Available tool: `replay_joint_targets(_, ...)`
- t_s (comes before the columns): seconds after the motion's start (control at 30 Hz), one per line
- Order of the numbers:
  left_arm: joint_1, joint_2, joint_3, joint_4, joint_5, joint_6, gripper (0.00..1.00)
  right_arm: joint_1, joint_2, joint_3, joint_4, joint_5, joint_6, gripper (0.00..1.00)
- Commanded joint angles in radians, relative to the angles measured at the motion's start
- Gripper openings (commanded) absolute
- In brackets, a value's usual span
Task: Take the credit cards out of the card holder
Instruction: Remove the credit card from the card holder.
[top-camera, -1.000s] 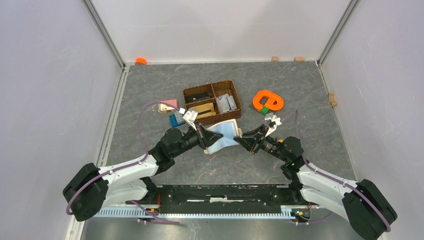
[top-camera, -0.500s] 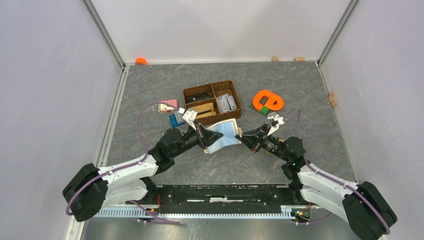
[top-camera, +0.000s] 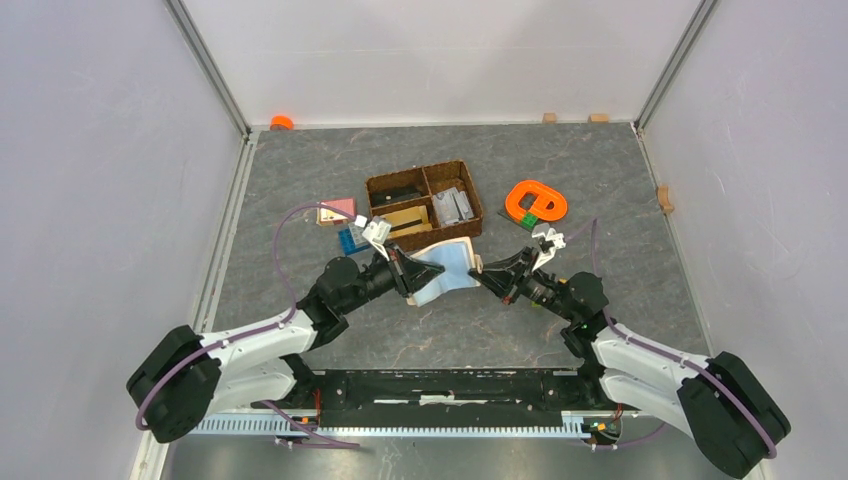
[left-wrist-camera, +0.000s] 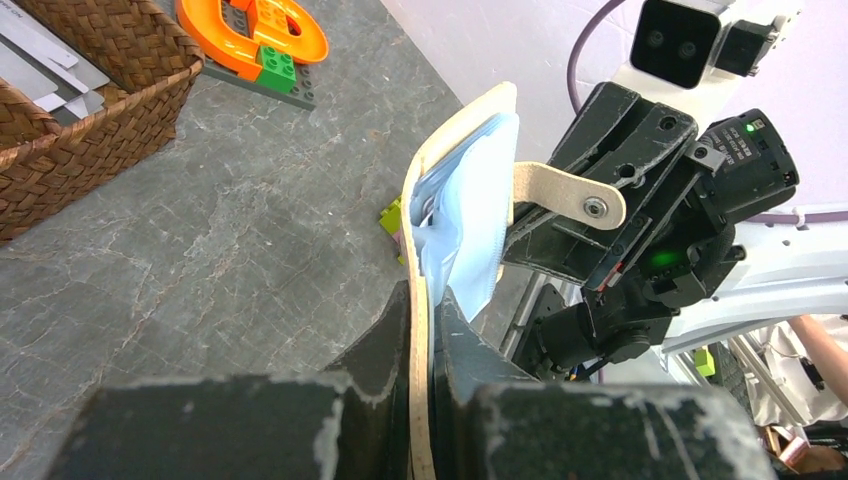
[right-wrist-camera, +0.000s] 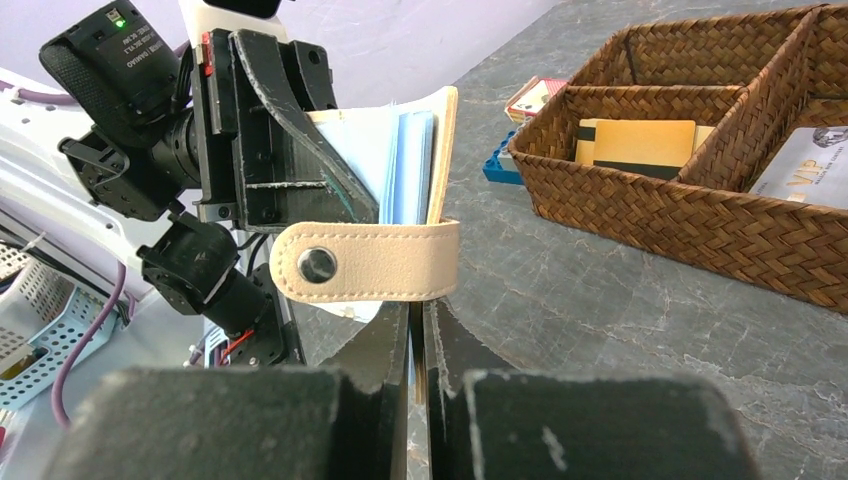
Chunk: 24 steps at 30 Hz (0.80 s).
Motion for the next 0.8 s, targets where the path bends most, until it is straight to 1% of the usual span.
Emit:
replay_joint_targets(0.0, -0.005, 0.031, 0.016, 0.104, 0.056, 0.017, 0.02, 0.053, 0.019, 0.057, 0.074, -0.095, -0.008, 0.04)
replay_joint_targets(0.1, -0.005, 0.049, 0.024, 0.105, 0.063, 0.012, 0.03, 0.070, 0.027, 0.066, 0.074, -0.104, -0.017, 0.03)
replay_joint_targets(0.13, -0.005, 0.051, 0.026, 0.102, 0.061, 0.011, 0.06, 0.075, 0.029, 0.070, 0.076, -0.108, -0.019, 0.02)
replay_joint_targets(0.23, -0.005, 0.049, 0.041, 0.031, 0.015, 0.016, 0.32, 0.087, 0.028, 0.070, 0.083, -0.113, -0.028, 0.01)
replay_joint_targets(0.3, -0.005, 0.047, 0.050, 0.005, 0.008, 0.023, 0.46, 0.092, 0.028, 0.073, 0.075, -0.107, -0.034, 0.00)
replay_joint_targets(0.37, -0.005, 0.054, 0.055, 0.000, 0.011, 0.020, 0.56, 0.096, 0.027, 0.078, 0.055, -0.095, -0.045, 0.00)
replay_joint_targets(0.4, -0.005, 0.057, 0.057, 0.000, 0.014, 0.018, 0.61, 0.099, 0.024, 0.079, 0.037, -0.077, -0.061, 0.00)
replay_joint_targets(0.47, -0.005, 0.062, 0.059, -0.001, 0.020, 0.012, 0.68, 0.103, 0.016, 0.090, -0.039, -0.028, -0.093, 0.00)
replay_joint_targets(0.53, -0.005, 0.062, 0.059, 0.002, 0.024, 0.008, 0.74, 0.106, 0.007, 0.089, -0.070, 0.008, -0.108, 0.00)
replay_joint_targets(0.63, -0.005, 0.056, 0.055, 0.014, 0.036, 0.006, 0.90, 0.106, -0.001, 0.085, -0.081, 0.028, -0.112, 0.00)
replay_joint_targets(0.67, -0.005, 0.055, 0.052, 0.024, 0.042, 0.005, 0.92, 0.105, 0.000, 0.086, -0.081, 0.032, -0.113, 0.00)
replay_joint_targets(0.7, -0.005, 0.054, 0.048, 0.036, 0.050, 0.004, 0.98, 0.106, 0.002, 0.085, -0.079, 0.031, -0.111, 0.00)
replay_joint_targets(0.77, -0.005, 0.055, 0.042, 0.053, 0.058, 0.002, 1.00, 0.106, 0.007, 0.084, -0.076, 0.031, -0.105, 0.00)
